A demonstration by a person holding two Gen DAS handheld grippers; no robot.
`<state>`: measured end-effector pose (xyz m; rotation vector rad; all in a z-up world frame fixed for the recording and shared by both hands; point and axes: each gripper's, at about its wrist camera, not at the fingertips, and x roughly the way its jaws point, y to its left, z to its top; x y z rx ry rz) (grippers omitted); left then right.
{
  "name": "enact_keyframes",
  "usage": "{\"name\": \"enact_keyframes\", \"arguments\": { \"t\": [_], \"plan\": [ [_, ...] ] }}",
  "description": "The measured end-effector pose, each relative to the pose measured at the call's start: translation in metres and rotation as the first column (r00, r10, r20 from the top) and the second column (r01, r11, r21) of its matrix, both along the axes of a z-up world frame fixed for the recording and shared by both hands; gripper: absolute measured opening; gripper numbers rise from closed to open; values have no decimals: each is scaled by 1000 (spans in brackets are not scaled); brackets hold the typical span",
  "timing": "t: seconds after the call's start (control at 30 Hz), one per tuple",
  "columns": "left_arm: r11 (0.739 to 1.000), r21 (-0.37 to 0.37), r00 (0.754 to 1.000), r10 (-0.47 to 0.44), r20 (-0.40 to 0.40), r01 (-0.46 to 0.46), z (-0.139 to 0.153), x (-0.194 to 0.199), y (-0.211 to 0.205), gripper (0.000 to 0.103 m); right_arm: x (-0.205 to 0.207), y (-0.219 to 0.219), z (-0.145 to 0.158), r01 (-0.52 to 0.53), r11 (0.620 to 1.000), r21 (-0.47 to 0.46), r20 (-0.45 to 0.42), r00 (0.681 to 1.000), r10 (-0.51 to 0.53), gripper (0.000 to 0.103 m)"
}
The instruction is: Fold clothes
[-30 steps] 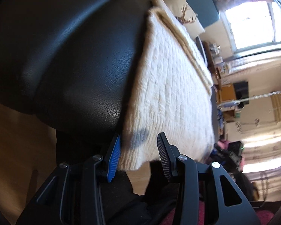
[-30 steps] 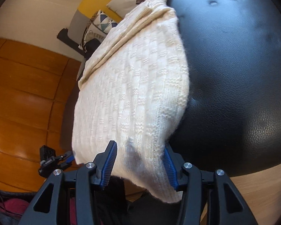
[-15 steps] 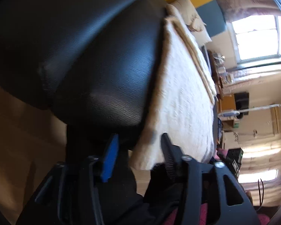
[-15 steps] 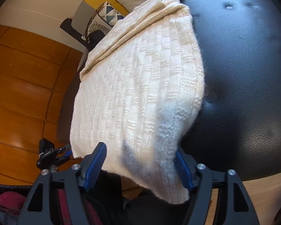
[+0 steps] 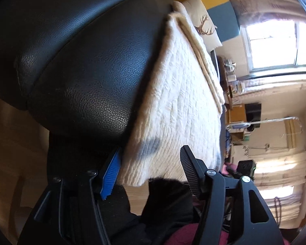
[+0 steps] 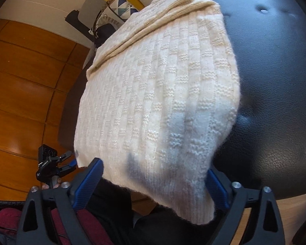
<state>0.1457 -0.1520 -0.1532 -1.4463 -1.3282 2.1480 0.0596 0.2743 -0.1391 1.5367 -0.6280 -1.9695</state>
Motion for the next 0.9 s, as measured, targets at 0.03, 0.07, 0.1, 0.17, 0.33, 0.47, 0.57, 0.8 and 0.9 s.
{"name": "enact_keyframes", "arguments": {
  "t": [0.03,0.07,0.1,0.17,0.33,0.47,0.57,0.8,0.9],
  "plan": [
    [1000,12,1000,3,-3,-3,-1,0,-1,61,1,6,-1,16,1000,-9,3,1000,-16,74],
    [1000,24,1000,6,-6,-6,-1,1,-2,58,2,14,-4,36,999,-37,11,999,-36,67],
    [1000,21,1000,4,-11,-4,-1,0,-1,55,3,21,-8,59,996,-69,23,998,-58,63],
    [1000,-27,1000,-16,-27,15,3,-1,3,46,4,36,-16,107,986,-124,56,993,-101,48],
    [993,-110,999,-40,-35,36,6,-7,13,19,9,42,-20,125,989,-79,47,992,-121,19],
    [987,-157,997,-53,-51,44,12,-7,15,17,11,34,-11,101,995,22,-3,995,-101,13],
    [985,-169,995,-56,-78,42,19,-8,16,13,13,22,-3,88,991,104,-45,995,-83,11],
    [989,-138,968,-86,-235,54,50,-14,17,8,7,15,3,81,976,-202,-49,994,-93,11],
    [990,-130,958,-89,-271,55,62,-27,16,8,-1,16,5,94,959,-269,-52,992,-112,11]
  ]
}}
